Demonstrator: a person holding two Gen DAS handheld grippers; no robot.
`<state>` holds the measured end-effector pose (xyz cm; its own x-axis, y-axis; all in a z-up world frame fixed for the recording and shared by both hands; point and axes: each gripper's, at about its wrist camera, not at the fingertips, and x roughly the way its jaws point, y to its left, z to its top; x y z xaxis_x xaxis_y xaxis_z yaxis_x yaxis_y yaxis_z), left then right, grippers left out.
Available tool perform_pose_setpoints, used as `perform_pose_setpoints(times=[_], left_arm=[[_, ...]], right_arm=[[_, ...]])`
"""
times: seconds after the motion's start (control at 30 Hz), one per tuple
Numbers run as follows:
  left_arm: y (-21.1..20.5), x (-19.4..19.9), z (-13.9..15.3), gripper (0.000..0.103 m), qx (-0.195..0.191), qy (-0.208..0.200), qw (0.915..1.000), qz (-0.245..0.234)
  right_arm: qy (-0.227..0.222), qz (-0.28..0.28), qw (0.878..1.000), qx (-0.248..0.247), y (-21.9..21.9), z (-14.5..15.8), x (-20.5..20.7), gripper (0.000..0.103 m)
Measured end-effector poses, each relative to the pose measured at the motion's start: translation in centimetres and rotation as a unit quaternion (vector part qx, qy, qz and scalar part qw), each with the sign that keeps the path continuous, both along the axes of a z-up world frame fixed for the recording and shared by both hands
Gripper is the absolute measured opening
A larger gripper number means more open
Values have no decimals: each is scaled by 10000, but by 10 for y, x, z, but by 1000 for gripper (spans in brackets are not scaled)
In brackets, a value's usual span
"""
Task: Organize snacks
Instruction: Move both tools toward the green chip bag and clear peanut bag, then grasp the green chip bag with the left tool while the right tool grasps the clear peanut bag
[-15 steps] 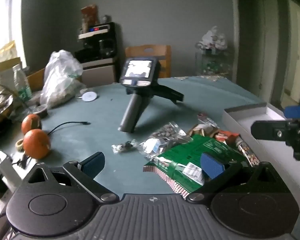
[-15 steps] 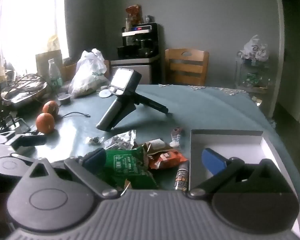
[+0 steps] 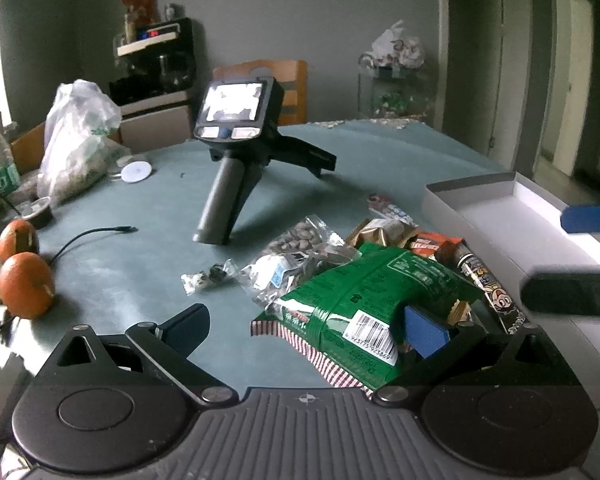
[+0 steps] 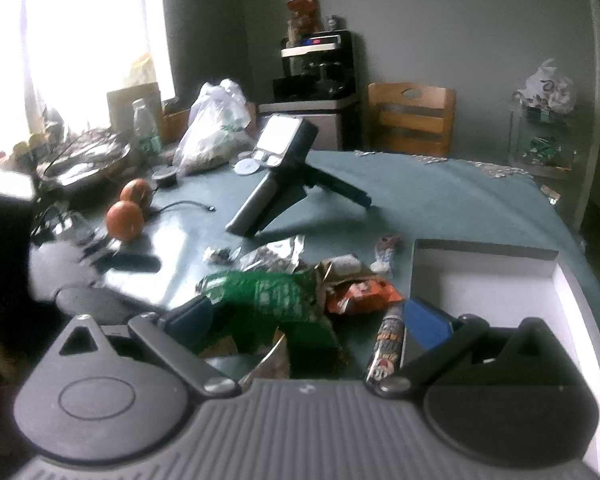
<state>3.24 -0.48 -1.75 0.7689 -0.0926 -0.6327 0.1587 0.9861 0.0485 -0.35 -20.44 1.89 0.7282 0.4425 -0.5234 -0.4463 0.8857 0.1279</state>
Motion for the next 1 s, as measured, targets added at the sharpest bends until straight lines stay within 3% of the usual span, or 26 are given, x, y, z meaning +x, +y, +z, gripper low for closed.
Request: perform_pose_setpoints(times=[0.13,0.5,1.0], left_arm=[[-1,3,2,103,237,-179,9995,-63],[2,14,10,103,326,-320,9968,-654],[-10,33,-2,103,308,159,9931,-1117]], right_arm=[[58,-17,10000,-64,-1,-6,-5,103],[251,394,9987,-178,10,-17,-10,103],[580,532,9966,-236,27,-36,-1,103]])
